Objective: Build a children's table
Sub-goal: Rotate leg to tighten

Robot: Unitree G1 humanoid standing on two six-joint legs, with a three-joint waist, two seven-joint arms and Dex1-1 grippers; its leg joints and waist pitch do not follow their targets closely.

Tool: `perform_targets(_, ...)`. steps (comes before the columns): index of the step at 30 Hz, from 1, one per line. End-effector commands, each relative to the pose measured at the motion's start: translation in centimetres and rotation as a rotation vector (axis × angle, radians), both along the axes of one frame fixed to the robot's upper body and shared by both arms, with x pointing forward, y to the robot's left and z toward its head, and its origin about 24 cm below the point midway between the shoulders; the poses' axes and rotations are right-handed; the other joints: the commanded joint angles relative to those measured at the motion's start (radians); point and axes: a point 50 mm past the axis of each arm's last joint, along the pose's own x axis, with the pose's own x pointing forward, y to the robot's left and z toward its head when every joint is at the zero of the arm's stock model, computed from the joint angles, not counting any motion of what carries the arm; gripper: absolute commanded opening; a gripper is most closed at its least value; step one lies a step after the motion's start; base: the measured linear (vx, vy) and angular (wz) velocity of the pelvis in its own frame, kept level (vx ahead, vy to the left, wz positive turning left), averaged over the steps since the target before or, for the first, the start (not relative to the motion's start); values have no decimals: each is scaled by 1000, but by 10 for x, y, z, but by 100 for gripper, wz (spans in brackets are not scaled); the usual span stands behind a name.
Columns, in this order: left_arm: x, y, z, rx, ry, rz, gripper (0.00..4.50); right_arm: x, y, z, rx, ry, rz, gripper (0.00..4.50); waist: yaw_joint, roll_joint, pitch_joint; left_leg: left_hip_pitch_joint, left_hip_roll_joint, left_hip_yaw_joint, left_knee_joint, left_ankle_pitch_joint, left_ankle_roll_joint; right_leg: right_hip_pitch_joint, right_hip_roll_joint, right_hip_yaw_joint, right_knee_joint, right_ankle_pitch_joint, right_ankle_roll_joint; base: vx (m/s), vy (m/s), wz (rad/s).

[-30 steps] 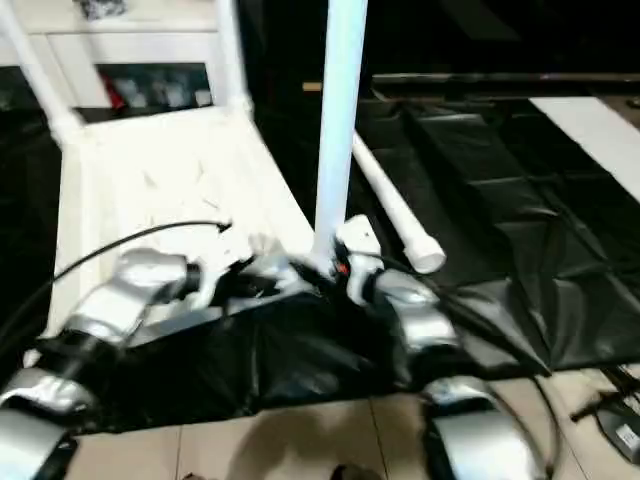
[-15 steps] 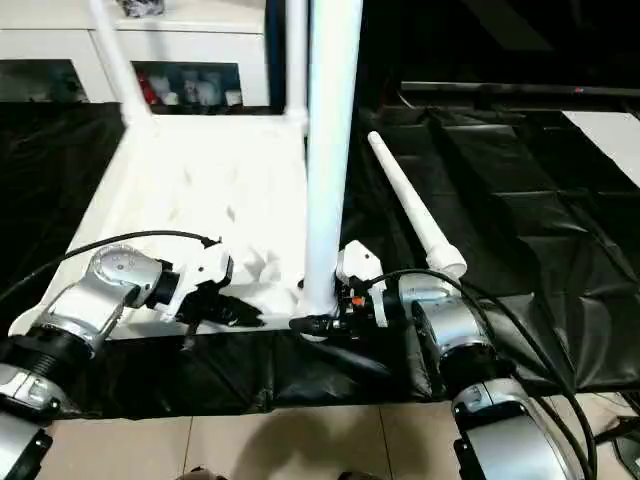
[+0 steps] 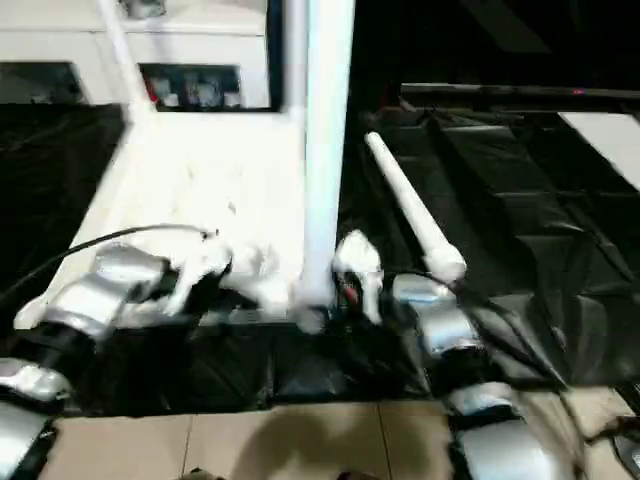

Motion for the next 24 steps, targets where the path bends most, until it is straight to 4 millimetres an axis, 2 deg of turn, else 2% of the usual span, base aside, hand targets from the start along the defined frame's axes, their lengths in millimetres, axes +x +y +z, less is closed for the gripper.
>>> perform_targets(1,4,-24,7,-47,-44,26,0,5,14,-7,0,34,-135,279,-4,0,-61,11,13,-6,-79,-357,-10,46,-51,33,-82,-541,-137,0,0,0)
perform_targets(2,4,-29,7,-58,-46,39,0,6,19,-8,7,35,-172,278,-16,-1,-60,1,10,-9,-80,-363,-8,52,-48,28,-84,-561,-120,0,0,0)
perform_targets(5,2,-39,7,-71,-56,47,0,7,29,-10,-10,29,-243,278,-29,-2,-64,3,8,-7,-74,-356,9,44,-49,29,-91,-554,-118,0,0,0)
perform_targets(7,-1,-50,6,-92,-55,40,0,8,40,-13,-18,43,-308,278,-37,-6,-66,-3,8,-5,-75,-332,24,45,-46,31,-84,-508,-138,0,0,0)
perform_targets(8,-3,-53,6,-101,-50,35,0,9,43,-13,-17,39,-327,278,-37,-3,-66,-2,10,-5,-76,-328,23,46,-49,31,-82,-501,-141,0,0,0)
perform_targets(9,-4,-54,5,-100,-49,26,0,9,44,-11,-18,24,-333,313,-41,-3,-66,-1,10,-4,-74,-335,26,43,-47,31,-84,-493,-146,0,0,0)
perform_targets(10,-4,-54,5,-100,-49,26,0,9,44,-11,-18,24,-333,313,-41,-1,-66,2,10,-4,-74,-338,27,42,-47,31,-84,-488,-149,0,0,0)
perform_targets(12,-4,-53,3,-86,-53,35,0,12,42,-8,3,4,-357,347,-44,0,-70,-3,12,-2,-75,-325,33,46,-45,35,-76,-419,-170,0,0,0)
perform_targets(13,-4,-52,3,-82,-54,34,0,13,41,-7,9,0,-359,350,-45,0,-70,-1,13,-2,-75,-326,34,45,-44,36,-75,-409,-176,0,0,0)
perform_targets(14,-4,-51,3,-77,-58,24,0,14,40,-6,11,-6,-355,350,-41,1,-73,4,13,2,-72,-313,39,43,-44,39,-72,-366,-195,0,0,0)
perform_targets(15,-5,-49,3,-74,-58,19,0,15,38,-4,9,-15,-350,365,-39,2,-72,1,14,4,-73,-298,46,46,-43,40,-67,-323,-214,0,0,0)
perform_targets(20,-8,-40,3,-54,-58,-35,0,14,30,4,41,-46,-216,365,-32,2,-75,-3,15,5,-71,-253,69,57,-44,40,-57,-254,-233,0,0,0)
perform_targets(24,-13,-27,5,-51,-43,-136,0,4,17,6,-26,-68,47,365,-23,2,-73,-1,17,7,-70,-257,81,57,-44,40,-57,-261,-237,0,0,0)
